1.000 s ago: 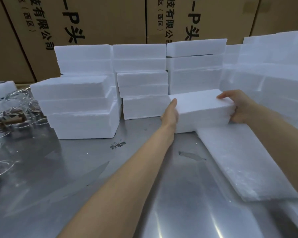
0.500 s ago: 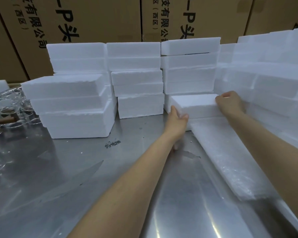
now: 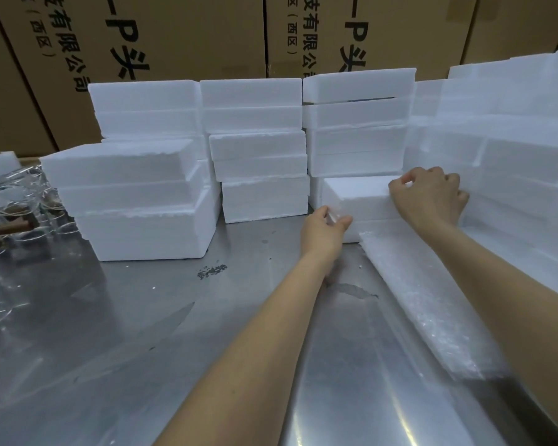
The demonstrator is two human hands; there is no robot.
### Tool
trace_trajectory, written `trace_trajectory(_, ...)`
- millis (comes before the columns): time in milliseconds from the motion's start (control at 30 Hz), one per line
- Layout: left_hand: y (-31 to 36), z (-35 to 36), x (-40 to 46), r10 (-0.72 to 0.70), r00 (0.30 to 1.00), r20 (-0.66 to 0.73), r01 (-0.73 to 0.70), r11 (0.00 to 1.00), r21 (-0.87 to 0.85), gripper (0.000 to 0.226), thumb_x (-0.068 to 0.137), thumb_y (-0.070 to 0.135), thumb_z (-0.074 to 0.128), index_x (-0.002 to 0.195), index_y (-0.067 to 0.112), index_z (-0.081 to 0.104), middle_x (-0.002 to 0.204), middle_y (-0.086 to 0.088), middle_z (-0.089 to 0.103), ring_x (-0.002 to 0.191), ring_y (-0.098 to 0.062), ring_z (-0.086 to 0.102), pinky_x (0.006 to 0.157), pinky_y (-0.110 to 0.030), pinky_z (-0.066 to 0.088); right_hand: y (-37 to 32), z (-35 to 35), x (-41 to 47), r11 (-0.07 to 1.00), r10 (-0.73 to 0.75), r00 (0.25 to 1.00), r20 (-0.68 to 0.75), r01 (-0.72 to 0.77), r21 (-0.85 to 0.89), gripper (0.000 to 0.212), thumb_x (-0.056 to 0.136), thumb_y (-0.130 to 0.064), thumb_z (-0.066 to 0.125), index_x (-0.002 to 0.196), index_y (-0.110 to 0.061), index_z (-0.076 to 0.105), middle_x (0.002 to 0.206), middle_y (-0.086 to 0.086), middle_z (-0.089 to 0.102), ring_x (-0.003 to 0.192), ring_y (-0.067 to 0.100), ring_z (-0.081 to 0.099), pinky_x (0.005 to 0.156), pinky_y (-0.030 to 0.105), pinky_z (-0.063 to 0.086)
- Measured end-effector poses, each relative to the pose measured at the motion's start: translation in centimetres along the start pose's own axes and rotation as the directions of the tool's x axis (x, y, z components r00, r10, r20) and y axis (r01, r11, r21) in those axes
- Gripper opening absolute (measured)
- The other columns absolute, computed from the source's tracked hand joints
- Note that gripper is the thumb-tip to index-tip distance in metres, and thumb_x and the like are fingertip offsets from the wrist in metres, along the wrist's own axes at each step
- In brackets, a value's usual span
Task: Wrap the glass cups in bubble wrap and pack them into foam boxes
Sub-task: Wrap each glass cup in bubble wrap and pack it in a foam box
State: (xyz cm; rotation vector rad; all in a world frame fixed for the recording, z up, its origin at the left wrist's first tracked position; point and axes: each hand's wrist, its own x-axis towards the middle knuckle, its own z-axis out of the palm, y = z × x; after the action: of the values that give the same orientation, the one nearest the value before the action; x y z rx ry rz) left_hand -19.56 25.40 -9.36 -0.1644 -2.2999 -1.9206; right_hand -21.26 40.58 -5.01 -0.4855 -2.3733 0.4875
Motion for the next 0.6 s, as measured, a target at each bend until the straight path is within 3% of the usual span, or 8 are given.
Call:
trace_trajectory(133, -0.2, -0.4, -0.2, 0.024, 0.999, 0.040, -0.025, 1.000, 0.009, 0.010, 0.095, 0.018, 0.057, 0.105, 0.015, 0.056, 0.119, -0.003, 0.061, 0.100, -0.015, 0.053, 0.081, -0.020, 0.038, -0.1, -0.1, -0.1, 1.000, 0.027, 1.000, 0.010, -0.027, 0.006, 0.036, 0.087, -0.031, 0.041, 0.113, -0.017, 0.063, 0.118, 0.011, 0.055, 0.117, 0.032, 0.041, 0.094, 0.042, 0.029)
trace_trajectory(233, -0.1, -0.6, -0.6, 0.039, 0.997, 0.066, -0.041, 0.999, 0.016, 0.013, 0.094, 0.014, 0.057, 0.106, 0.009, 0.058, 0.110, -0.003, 0.063, 0.094, -0.014, 0.054, 0.077, -0.018, 0.041, -0.1, -0.1, -0.3, 0.999, 0.049, 0.999, 0.020, -0.049, 0.010, 0.037, 0.086, -0.032, 0.043, 0.114, -0.019, 0.063, 0.119, 0.010, 0.054, 0.117, 0.032, 0.041, 0.094, 0.042, 0.029)
trace_trajectory(333, 0.0, -1.2, -0.9, 0.051, 0.998, 0.047, -0.053, 0.998, 0.032, 0.013, 0.094, 0.013, 0.056, 0.106, 0.018, 0.055, 0.108, 0.004, 0.057, 0.093, -0.011, 0.052, 0.062, -0.007, 0.037, -0.3, -0.3, -0.3, 0.999, 0.054, 0.998, 0.037, -0.054, -0.005, 0.038, 0.086, -0.033, 0.042, 0.114, -0.020, 0.063, 0.117, 0.010, 0.055, 0.116, 0.032, 0.042, 0.094, 0.043, 0.029)
trace_trajectory(467, -0.5, -2.9, -1.3, 0.035, 0.999, 0.015, -0.036, 0.997, 0.073, 0.045, 0.095, 0.016, 0.055, 0.138, 0.010, 0.044, 0.142, -0.004, 0.042, 0.124, -0.015, 0.044, 0.084, -0.012, 0.030, -0.6, -0.7, -0.2, 0.997, 0.065, 0.992, 0.109, -0.060, -0.043, 0.039, 0.088, -0.033, 0.040, 0.119, -0.020, 0.060, 0.123, 0.012, 0.052, 0.121, 0.034, 0.039, 0.099, 0.045, 0.027)
trace_trajectory(600, -1.1, -5.6, -2.3, 0.003, 0.999, -0.033, -0.001, 0.997, 0.077, 0.052, 0.095, 0.017, 0.054, 0.144, 0.014, 0.037, 0.150, -0.003, 0.032, 0.137, -0.016, 0.034, 0.111, -0.033, 0.032, -1.1, -1.5, -0.6, 0.997, 0.077, 0.979, 0.188, -0.074, -0.020, 0.044, 0.094, -0.035, 0.037, 0.133, -0.018, 0.050, 0.134, 0.015, 0.049, 0.128, 0.035, 0.034, 0.108, 0.046, 0.020)
